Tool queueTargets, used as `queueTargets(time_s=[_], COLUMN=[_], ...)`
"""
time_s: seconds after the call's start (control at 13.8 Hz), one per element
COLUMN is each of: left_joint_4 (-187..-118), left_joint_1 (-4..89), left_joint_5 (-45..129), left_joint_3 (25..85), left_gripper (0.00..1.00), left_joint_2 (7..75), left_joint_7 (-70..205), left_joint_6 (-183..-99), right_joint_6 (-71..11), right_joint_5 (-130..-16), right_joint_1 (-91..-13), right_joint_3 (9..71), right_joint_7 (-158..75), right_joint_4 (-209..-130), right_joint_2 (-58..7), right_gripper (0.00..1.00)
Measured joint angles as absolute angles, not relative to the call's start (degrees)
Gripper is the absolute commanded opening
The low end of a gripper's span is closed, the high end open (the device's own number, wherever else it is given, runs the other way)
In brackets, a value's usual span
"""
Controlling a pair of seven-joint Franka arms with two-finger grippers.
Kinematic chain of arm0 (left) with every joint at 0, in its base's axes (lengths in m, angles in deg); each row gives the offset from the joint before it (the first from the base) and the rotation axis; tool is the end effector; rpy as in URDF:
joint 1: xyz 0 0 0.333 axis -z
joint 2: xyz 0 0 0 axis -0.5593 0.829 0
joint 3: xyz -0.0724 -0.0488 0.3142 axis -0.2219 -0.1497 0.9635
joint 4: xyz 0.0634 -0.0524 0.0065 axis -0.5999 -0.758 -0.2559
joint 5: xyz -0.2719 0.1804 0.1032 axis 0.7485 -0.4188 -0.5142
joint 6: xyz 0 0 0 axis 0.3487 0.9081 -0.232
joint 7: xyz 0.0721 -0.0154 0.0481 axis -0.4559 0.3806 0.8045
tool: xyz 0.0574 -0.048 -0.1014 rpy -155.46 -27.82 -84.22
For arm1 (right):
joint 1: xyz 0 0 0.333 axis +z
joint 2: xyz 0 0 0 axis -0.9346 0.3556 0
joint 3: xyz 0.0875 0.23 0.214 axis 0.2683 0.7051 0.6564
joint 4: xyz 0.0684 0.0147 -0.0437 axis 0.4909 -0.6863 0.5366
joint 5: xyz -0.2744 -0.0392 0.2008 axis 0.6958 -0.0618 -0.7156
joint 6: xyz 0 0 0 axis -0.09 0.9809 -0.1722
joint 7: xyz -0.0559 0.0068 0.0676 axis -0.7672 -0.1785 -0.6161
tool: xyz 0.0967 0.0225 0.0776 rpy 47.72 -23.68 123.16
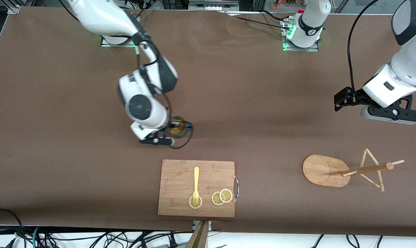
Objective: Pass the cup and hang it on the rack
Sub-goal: 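Carry the mug to mid-table with the right gripper and set it down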
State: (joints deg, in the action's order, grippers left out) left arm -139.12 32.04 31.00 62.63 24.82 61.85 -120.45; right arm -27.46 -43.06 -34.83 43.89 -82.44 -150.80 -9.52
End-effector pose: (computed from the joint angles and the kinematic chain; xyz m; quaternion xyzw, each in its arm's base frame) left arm 0.5585 -0.0698 0.5710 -0.9976 0.0677 -0.0134 0.0023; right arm 0.5588 0.3777 0.3069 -0.9960 0.0496 0.0739 0.0074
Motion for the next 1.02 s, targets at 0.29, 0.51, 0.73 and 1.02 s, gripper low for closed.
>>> queueTargets(time_s=[0.29, 0.51, 0.73, 1.02], left_joint_4=[-139.11, -139.11, -139.10, -139.14], left_joint_1=[32.40, 32.28, 31.93, 30.87], left_joint_5=[31.00, 31.00, 32.07, 36.40], left_joint_3=[61.16, 61.20, 61.50, 61.65], left_gripper=[1.00, 1.00, 1.00, 1.00], left_joint_2=[24.82, 24.82, 24.82, 24.91], left_joint_7=[61.82, 60.43, 58.20, 57.29], left_joint_6=[-120.46, -120.46, -120.33, -115.79], right_joint_6=[-27.84, -32.77, -36.52, -37.14], right_joint_5=[-43.73, -43.75, -43.75, -43.76], right_joint_1=[-25.69, -20.90, -19.39, -19.00], right_joint_3=[44.39, 45.25, 46.17, 46.32], right_joint_7=[-95.18, -104.46, -106.98, -107.37], right_joint_4=[-140.72, -136.14, -135.08, -134.99], right_joint_2=[-1.80, 2.85, 4.55, 4.85], right_gripper=[0.00, 0.00, 0.00, 0.43])
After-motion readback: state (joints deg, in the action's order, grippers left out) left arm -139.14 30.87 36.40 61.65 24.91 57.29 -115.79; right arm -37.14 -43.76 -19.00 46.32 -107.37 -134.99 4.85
